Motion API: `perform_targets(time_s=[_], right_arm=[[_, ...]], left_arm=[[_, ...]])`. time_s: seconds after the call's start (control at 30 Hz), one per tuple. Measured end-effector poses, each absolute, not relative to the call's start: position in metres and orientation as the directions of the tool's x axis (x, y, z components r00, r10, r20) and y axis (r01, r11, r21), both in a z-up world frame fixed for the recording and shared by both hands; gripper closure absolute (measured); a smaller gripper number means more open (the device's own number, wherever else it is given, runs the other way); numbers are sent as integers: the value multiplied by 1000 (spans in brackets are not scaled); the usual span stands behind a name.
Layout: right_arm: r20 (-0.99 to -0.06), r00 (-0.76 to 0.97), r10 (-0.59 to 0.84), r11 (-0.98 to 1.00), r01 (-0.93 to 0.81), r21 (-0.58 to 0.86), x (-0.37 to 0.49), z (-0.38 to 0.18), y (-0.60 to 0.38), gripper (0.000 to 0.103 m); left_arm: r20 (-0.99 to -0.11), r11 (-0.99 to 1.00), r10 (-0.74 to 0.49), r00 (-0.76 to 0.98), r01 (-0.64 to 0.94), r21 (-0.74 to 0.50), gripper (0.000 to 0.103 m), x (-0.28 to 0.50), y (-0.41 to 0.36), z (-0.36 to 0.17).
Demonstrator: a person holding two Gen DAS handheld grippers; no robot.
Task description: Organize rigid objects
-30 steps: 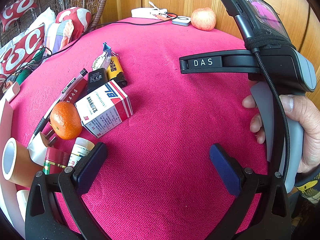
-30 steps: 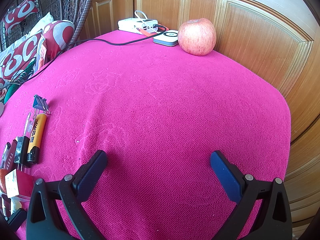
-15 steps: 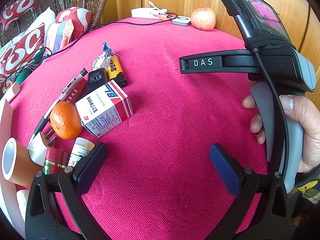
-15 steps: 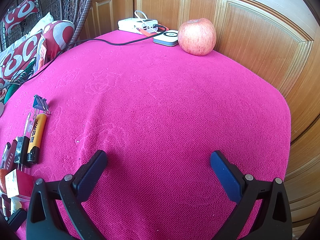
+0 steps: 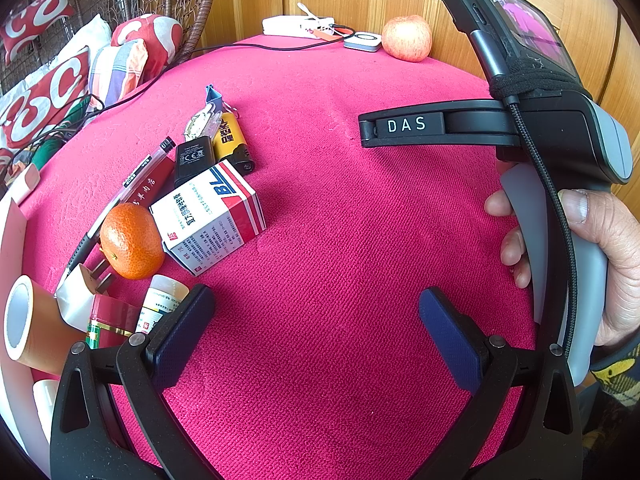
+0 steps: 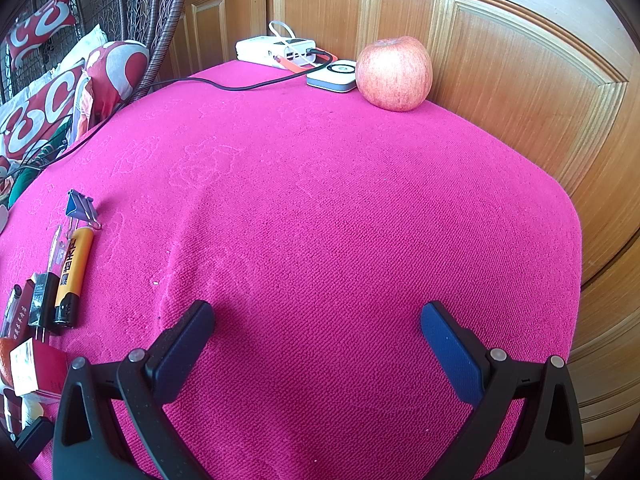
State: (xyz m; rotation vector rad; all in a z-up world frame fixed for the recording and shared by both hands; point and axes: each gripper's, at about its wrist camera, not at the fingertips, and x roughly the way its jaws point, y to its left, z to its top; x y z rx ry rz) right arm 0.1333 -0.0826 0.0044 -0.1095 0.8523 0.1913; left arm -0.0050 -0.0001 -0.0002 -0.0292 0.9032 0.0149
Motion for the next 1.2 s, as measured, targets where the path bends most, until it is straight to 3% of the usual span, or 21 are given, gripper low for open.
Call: perform_targets(time_s=[0.4,0.5,0.63,0.77,0.83,1.1,1.2], right_arm=[[-754,646,119,977,-211,-26,134,4,-82,0],[-754,647,119,977,-211,-27,134,4,-82,0],[-755,645,121,977,-211,-24,134,4,-82,0],[-756,643,122,977,-212,-22,134,4,-82,0],[-756,642,124,977,-212,-20,134,4,-82,0],[-757,642,123,977,-212,-20,135,4,-82,0],[-758,641,124,977,-212,-20,135,4,-82,0]], left_arm=[[-786,998,20,618,-66,-26,0,-15,1,3],[-736,992,-16,677,-80,-95,0,-47,6,27],[-666,975,113,737,-211,-68,0,-95,27,62],[-734,914,237,636,-403,-54,0,-107,59,63],[-717,887,297,631,-460,-37,1,-116,71,55],[-746,885,230,625,-454,-108,19,-109,86,31],[-759,881,227,611,-460,-107,19,-107,88,23]])
